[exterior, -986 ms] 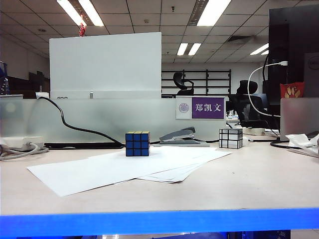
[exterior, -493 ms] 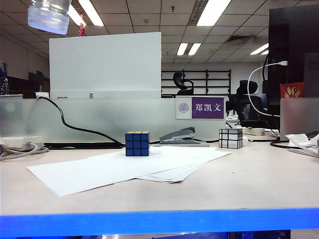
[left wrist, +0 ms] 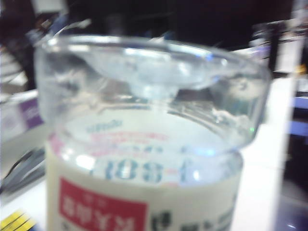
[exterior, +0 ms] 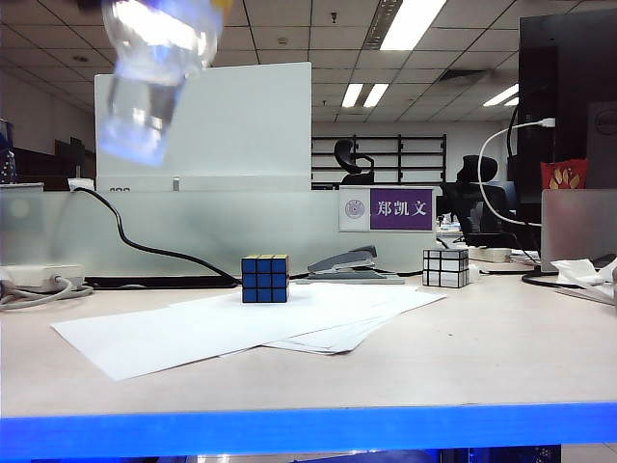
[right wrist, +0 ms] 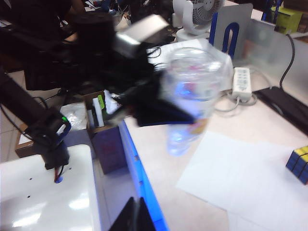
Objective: Flip the plastic bottle upside down.
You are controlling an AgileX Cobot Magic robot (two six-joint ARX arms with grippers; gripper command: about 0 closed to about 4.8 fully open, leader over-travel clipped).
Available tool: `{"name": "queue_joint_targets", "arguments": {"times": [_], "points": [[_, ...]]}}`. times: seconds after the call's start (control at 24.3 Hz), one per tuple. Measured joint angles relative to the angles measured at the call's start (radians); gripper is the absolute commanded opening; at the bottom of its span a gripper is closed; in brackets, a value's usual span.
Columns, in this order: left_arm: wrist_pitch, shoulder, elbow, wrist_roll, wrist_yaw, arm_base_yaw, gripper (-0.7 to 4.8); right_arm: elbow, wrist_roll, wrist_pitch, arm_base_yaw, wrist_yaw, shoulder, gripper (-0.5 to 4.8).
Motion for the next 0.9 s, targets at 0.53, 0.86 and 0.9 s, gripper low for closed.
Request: {"name": "queue_joint_targets", "arguments": {"times": [0.53, 0.86, 0.9], "points": [[0.96, 0.722, 0.075, -0.349, 0.278, 0.131, -0.06, -0.091, -0.024, -0.127, 0.002, -0.003, -0.054, -0.09], [0.959, 0.967, 0.257, -0.356, 0.354, 0.107, -0.07, -0.148, -0.024, -0.128, 0.009, 0.018, -0.082, -0.09], [0.959, 0.99, 0.282, -0.357, 0.352, 0.109, -0.06, -0.159, -0.024, -0.129, 0.009, 0.044, -0.08, -0.09]]}}
